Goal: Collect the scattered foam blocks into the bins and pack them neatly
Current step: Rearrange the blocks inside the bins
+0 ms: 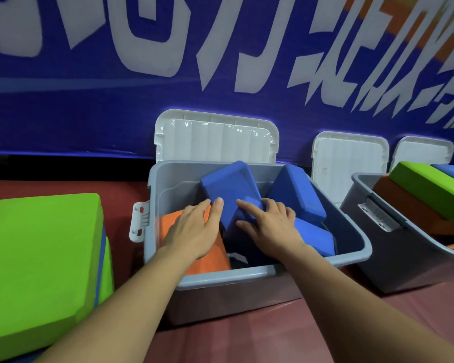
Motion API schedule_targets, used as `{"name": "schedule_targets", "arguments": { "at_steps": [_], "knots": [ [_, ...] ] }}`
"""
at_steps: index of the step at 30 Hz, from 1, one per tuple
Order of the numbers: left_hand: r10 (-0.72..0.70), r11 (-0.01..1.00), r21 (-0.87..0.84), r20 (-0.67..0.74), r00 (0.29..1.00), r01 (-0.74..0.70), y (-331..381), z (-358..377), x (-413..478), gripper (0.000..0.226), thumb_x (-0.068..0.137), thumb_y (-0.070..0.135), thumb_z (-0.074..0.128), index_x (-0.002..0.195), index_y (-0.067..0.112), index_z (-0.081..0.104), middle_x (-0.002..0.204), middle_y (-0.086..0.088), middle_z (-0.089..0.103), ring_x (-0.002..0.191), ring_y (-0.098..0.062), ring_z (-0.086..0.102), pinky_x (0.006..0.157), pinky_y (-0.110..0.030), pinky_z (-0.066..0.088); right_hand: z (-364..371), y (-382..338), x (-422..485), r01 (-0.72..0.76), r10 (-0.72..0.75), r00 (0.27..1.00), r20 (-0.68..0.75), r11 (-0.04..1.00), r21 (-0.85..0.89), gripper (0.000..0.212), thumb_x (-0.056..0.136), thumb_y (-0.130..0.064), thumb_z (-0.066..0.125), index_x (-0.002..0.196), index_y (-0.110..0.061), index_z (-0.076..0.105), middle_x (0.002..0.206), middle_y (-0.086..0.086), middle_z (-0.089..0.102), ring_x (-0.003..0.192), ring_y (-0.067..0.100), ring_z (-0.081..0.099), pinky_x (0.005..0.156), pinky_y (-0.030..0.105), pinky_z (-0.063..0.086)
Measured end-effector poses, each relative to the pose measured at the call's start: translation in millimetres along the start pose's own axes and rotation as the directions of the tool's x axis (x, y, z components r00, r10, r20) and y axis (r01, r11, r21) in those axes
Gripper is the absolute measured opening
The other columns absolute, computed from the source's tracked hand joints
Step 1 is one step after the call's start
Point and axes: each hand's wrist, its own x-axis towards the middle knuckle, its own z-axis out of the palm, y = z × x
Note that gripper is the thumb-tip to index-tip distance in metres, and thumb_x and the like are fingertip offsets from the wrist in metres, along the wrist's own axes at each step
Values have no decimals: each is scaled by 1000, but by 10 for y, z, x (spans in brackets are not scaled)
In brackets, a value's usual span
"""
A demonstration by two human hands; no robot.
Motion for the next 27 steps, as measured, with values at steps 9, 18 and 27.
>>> {"name": "schedule_targets", "arguments": {
  "at_steps": [9, 18, 27],
  "knots": [
    [22, 996, -90, -53, 998, -27, 21, -370, -57, 86, 84, 86, 8, 157, 43, 24, 160, -5, 34, 145, -29, 37, 117, -50, 31, -732, -196, 20, -1, 175, 929, -325, 882, 471, 50, 101, -60, 43, 149, -54, 34, 137, 6, 47, 128, 26, 44, 109, 48, 37],
    [168, 885, -323, -451, 876, -336, 150, -1366, -406, 86, 91, 72, 28, 162, 31, 2, 168, 5, 18, 151, -13, 26, 124, -37, 23, -1524, -1470, 176, 238, 271, 873, -406, 491, 838, 53, 104, -57, 39, 154, -42, 32, 123, -7, 61, 118, 13, 57, 101, 33, 46],
    [-50, 998, -51, -412, 910, 32, -528, -2547, -824, 74, 97, 71, 30, 159, 46, -2, 165, -7, 27, 149, -28, 31, 119, -42, 24, -1210, -2617, 302, -67, 93, 995, 32, 406, 912, 49, 98, -63, 43, 122, -20, 45, 115, -1, 64, 105, 20, 63, 94, 41, 50]
  ]
}}
